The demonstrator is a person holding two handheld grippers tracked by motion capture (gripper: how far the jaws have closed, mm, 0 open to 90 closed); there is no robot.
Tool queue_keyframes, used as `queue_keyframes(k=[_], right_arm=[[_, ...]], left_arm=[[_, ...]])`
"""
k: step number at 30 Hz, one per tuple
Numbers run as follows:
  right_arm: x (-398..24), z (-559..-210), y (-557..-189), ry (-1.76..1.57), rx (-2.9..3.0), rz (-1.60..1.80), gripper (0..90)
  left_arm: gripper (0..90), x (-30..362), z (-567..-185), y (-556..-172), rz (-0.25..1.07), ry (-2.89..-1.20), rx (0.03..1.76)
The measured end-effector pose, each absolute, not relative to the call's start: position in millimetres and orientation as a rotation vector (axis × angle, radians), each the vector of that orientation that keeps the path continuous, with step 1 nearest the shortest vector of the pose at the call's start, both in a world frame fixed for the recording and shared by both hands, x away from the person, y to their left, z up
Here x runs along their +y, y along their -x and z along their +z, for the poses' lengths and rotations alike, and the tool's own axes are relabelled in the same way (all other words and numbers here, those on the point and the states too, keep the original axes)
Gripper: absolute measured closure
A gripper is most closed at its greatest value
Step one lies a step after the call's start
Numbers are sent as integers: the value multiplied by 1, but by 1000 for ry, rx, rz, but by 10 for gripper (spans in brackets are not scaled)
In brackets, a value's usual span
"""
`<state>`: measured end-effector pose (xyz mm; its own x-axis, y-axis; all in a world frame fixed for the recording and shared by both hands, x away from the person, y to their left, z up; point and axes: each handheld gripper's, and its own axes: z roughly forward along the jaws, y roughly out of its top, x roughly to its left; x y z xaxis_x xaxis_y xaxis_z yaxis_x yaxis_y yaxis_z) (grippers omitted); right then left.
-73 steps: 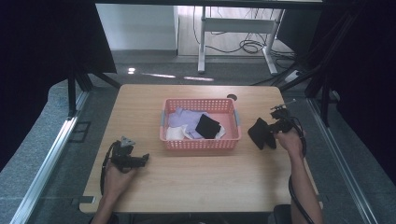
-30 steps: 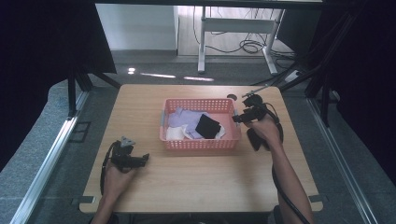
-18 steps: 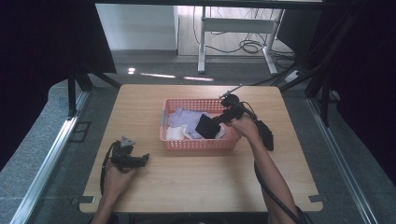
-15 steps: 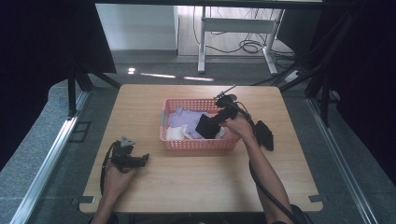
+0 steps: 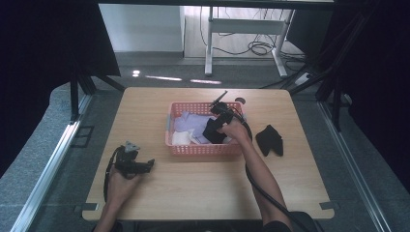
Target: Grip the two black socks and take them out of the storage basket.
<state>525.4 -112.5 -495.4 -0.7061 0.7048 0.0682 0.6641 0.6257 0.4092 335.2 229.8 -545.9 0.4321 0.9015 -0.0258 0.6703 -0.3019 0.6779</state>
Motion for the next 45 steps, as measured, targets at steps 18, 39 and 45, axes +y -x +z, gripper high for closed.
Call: queue_keyframes(k=[18,39,45], right_arm=[[-119,-465,-517,-1159,2717,736,752],[-120,-396,-502,-1051,2614,871,742],[-131,-388,-499,-1067,2585,873,742]], left_arm=[[100,230,-546,-335,485,-2072,1317],[100,230,-546,-335,485,-2069,1316],[100,229,-546,-335,485,-2065,1318]])
